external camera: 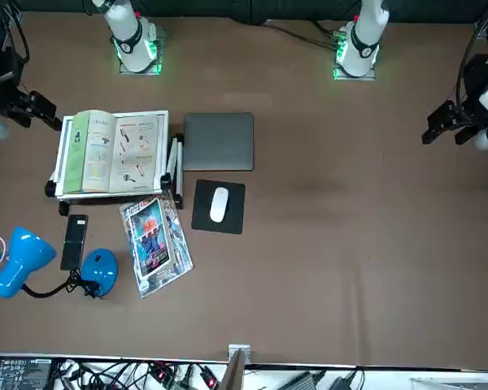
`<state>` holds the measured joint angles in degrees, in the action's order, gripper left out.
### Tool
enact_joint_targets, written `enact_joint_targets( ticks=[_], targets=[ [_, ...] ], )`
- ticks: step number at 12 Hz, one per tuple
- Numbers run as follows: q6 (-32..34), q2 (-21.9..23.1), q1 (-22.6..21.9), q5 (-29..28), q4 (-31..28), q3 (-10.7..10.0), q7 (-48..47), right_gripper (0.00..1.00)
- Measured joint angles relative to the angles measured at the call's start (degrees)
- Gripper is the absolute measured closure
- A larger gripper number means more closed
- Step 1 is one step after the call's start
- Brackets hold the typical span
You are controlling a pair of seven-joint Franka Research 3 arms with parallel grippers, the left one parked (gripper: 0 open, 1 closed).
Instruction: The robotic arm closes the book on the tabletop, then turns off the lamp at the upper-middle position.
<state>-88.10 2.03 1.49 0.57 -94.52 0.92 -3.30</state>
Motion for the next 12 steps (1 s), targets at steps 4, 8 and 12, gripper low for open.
enact_joint_targets(
  ticks=[4, 8, 12],
  targets=[
    [0.4, 0.0, 0.1, 0.0, 0.0, 0.0, 0.0, 0.0],
    [1.0, 0.0, 1.1, 0.1, 0.0, -0.3, 0.4, 0.0],
    [2.6, 0.0, 3.6, 0.0, 0.0, -0.4, 1.3, 0.0]
  ],
)
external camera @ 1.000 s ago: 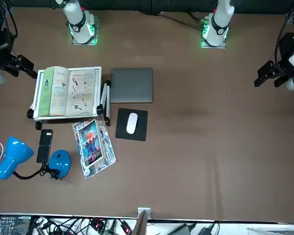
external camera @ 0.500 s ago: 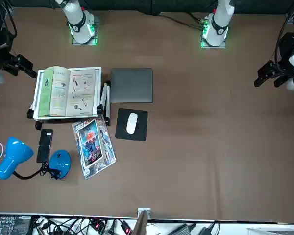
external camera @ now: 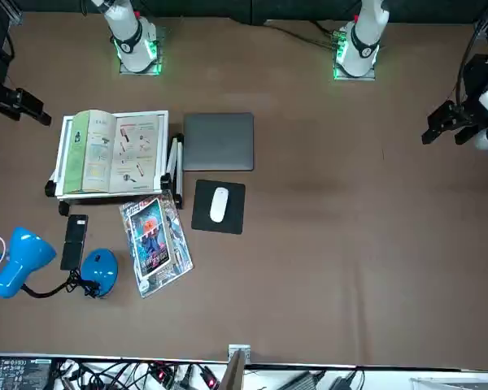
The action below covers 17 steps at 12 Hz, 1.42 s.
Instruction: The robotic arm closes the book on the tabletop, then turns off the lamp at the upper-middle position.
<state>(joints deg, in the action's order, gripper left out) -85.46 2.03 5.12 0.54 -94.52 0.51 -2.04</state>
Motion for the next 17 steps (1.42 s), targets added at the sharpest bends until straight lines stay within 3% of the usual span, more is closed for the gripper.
enact_joint_targets(
  ticks=[8, 13, 17],
  targets=[
    [2.2, -0.1, 14.5, -10.9, -3.1, -0.6, 13.8, 0.0],
    [2.2, -0.7, 21.1, -18.1, -8.2, -0.7, 20.8, 0.0],
    [1.9, -4.0, 25.4, -23.1, -11.6, -0.7, 27.3, 0.0]
  ],
)
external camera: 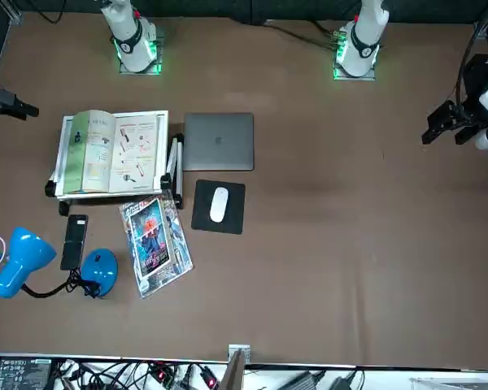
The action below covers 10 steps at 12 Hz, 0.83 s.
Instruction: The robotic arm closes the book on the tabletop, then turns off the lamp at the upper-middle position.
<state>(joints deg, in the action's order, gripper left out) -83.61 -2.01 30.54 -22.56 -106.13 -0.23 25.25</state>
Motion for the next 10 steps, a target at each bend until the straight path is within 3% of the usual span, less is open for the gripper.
enact_joint_targets(
  ticks=[10],
  targets=[
    [-5.8, -11.1, 5.0, -8.0, -4.7, 0.0, 16.3, 0.0]
  ],
)
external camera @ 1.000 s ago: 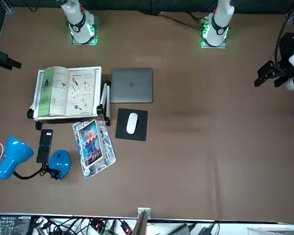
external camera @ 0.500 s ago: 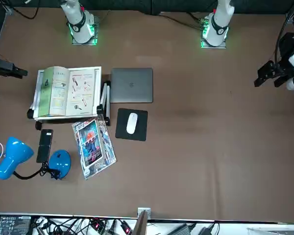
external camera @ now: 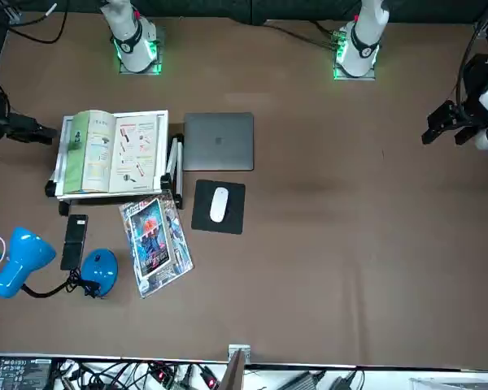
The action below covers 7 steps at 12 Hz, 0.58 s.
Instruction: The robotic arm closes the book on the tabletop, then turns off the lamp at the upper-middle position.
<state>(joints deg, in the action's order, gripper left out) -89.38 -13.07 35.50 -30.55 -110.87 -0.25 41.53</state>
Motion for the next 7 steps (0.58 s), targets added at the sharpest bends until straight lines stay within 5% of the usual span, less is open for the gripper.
enact_joint_targets(
  ticks=[7],
  targets=[
    [-7.2, -1.4, 0.1, -1.3, -4.9, 0.0, 6.2, 0.0]
  ],
)
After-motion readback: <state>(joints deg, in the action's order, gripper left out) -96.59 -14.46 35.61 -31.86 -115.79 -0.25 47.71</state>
